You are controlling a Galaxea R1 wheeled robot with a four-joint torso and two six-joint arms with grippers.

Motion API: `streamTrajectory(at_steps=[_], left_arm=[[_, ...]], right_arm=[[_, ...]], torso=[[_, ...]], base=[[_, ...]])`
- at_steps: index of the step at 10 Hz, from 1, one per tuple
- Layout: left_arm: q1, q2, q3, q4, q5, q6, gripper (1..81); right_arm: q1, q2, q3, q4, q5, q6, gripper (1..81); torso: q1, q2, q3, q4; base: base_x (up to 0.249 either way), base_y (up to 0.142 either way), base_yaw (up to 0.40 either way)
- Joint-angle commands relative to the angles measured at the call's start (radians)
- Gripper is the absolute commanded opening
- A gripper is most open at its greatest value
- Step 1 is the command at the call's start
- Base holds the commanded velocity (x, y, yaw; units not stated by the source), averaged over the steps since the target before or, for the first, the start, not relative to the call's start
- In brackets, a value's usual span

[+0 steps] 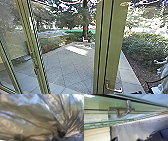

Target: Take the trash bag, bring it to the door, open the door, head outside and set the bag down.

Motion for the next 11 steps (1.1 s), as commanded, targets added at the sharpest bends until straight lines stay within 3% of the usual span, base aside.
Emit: streamTrajectory(at_steps=[1,6,11], left_arm=[[-0.058,-0.003,0.0,-0.004,0.05,0.003,1.0],[-0.058,-0.002,0.0,-0.015,0.05,0.003,1.0],[-0.058,-0.005,0.0,-0.018,0.05,0.003,1.0]], right_arm=[[0.148,-0.005,-0.04,0.019,-0.031,0.074,81.1],[0.184,0.067,-0.115,0.015,-0.051,0.209,81.1],[0.197,0.171,-0.253,0.019,-0.103,0.262,81.1]], torso=[[0.0,0.0,0.0,0.0],[0.0,0.0,0.0,0.0],[0.0,0.0,-0.001,0.0]], base=[[0.0,0.0,0.0],[0.0,0.0,0.0],[0.0,0.0,0.0]])
